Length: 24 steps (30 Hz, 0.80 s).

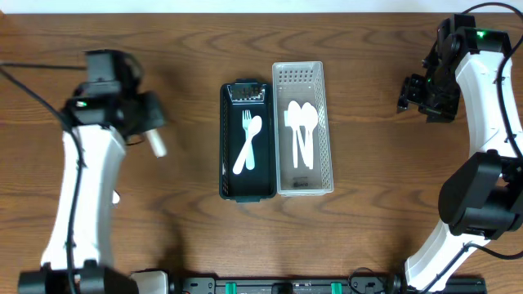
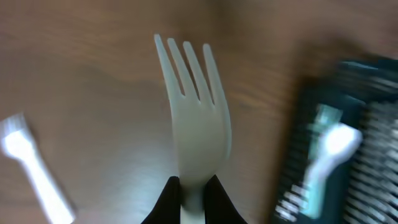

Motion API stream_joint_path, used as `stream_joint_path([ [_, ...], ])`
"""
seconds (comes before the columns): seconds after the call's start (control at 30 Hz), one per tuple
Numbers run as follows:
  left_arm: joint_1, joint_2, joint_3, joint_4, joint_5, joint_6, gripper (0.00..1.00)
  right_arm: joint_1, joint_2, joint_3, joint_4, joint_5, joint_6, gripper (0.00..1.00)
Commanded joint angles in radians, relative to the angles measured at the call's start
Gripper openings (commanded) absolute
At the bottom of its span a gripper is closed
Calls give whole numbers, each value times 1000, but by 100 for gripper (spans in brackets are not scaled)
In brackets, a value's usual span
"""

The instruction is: Pack container

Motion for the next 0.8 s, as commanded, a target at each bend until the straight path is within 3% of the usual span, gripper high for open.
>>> stream_joint_path([
  [0.0,-137,-6,22,10,51,19,6,2,5,0,11,-4,-3,70],
  [0.2,-394,44,23,108,51,-23,6,2,5,-1,21,-4,-14,70],
  [0.33,-488,98,23,140,50,-71,6,2,5,-1,18,-3,-47,70],
  [0.77,-500,117,23,122,-62,-79,6,2,5,-1,21,1,-95,71],
])
